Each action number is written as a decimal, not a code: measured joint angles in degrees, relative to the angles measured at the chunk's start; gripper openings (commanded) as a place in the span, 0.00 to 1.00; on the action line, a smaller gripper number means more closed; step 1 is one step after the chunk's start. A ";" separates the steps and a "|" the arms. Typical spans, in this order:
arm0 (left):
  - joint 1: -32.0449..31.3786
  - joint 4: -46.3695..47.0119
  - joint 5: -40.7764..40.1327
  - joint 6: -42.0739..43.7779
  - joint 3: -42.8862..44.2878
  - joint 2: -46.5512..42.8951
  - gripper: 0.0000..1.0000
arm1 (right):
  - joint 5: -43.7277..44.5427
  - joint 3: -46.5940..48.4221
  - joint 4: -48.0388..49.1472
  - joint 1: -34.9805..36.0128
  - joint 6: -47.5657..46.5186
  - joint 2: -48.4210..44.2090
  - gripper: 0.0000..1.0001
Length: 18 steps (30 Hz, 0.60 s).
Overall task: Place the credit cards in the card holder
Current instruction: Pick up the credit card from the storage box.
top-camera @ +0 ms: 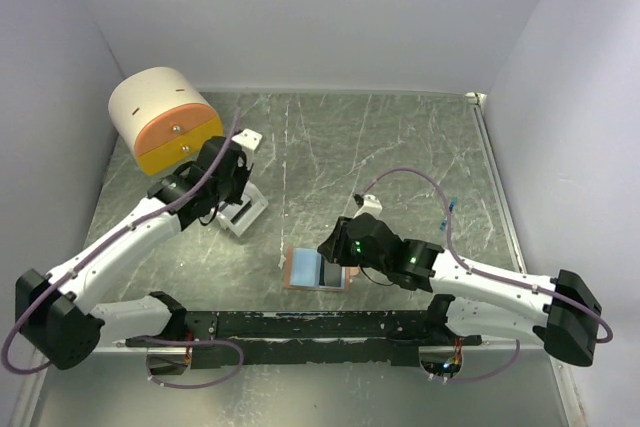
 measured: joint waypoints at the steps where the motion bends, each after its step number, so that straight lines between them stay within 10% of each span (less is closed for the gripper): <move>1: 0.00 -0.04 1.97 -1.49 0.00 -1.29 0.07 | -0.63 -0.59 1.66 0.00 0.20 -0.96 0.28; 18: 0.00 6.49 40.41 -24.55 -7.41 -14.73 0.07 | -6.95 -4.57 23.08 0.00 3.91 -9.09 0.33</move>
